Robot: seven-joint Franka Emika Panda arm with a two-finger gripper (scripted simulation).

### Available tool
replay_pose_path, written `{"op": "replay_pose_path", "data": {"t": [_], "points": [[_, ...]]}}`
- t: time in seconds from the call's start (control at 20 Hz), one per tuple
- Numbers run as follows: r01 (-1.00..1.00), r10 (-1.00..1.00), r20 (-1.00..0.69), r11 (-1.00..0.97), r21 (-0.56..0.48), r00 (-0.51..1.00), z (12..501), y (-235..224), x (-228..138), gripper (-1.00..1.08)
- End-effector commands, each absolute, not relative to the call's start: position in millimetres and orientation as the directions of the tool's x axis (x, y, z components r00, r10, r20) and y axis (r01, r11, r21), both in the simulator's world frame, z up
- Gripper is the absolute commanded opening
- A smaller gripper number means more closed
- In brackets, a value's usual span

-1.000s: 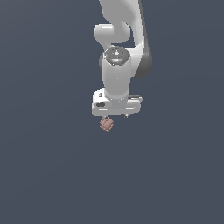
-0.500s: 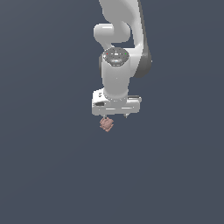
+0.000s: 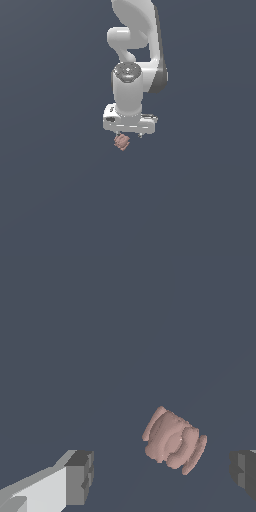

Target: Pick up the object and move it to a goal position.

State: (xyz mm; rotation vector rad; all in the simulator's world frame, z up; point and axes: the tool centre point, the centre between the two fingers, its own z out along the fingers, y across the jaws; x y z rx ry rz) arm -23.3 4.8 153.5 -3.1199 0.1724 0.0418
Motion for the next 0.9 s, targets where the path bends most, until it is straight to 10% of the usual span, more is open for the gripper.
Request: {"op": "replay_pose_path", "data": {"t": [0.0, 0.85], "points": [[-0.176, -0.175, -0.025, -0.984, -0.013, 0.984, 144.3, 0.2, -27.8, 1.0], [-0.547, -0.547, -0.002, -0.837, -0.001, 0.837, 94.1, -30.5, -59.5, 1.0]]}}
